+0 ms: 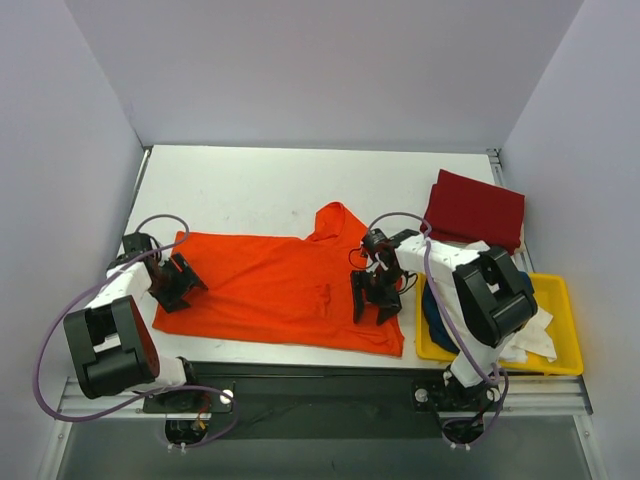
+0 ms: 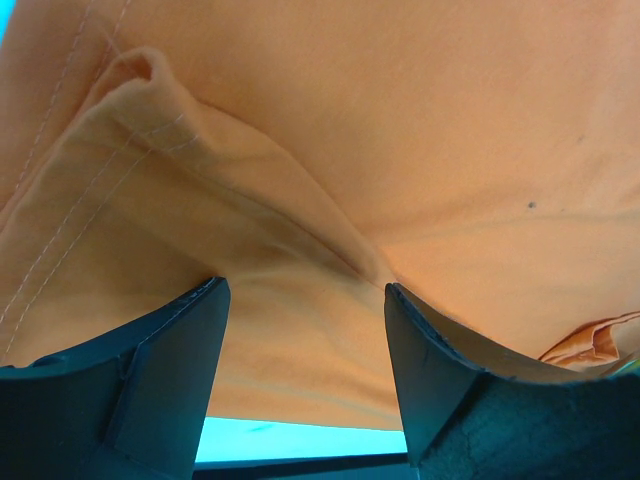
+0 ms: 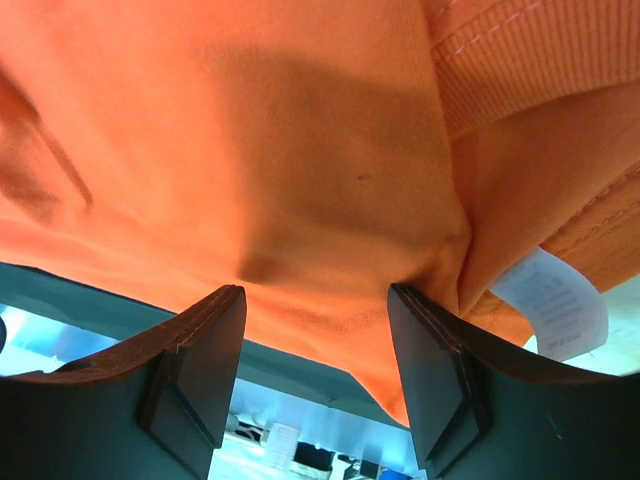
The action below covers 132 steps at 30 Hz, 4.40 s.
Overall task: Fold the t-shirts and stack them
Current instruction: Fold the flattened tshirt in 1/3 of the way, then grap the side of the flattened tshirt furthest away from the robot with both arms
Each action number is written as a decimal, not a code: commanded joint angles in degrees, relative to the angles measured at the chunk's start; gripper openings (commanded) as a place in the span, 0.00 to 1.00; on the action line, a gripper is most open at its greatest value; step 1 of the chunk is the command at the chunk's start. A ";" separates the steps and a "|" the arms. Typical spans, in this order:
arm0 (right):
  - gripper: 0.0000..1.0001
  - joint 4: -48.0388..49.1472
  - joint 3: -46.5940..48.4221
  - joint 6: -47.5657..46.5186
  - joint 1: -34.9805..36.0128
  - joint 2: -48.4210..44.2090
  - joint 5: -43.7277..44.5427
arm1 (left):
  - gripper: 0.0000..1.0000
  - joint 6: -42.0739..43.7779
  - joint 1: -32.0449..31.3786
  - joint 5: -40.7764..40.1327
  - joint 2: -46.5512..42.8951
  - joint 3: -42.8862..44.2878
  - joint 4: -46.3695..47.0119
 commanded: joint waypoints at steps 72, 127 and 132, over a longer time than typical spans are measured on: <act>0.34 3.97 76.50 -6.92 -10.72 47.62 4.35 | 0.73 1.86 -3.25 -7.95 16.29 30.79 -3.11; 0.00 0.46 70.26 -6.40 -11.42 44.90 6.46 | 0.45 5.99 -6.42 -16.55 41.35 52.94 -4.34; 0.00 0.37 70.09 -6.05 -11.42 44.63 6.55 | 0.42 6.60 -6.51 -18.05 40.03 51.71 -4.61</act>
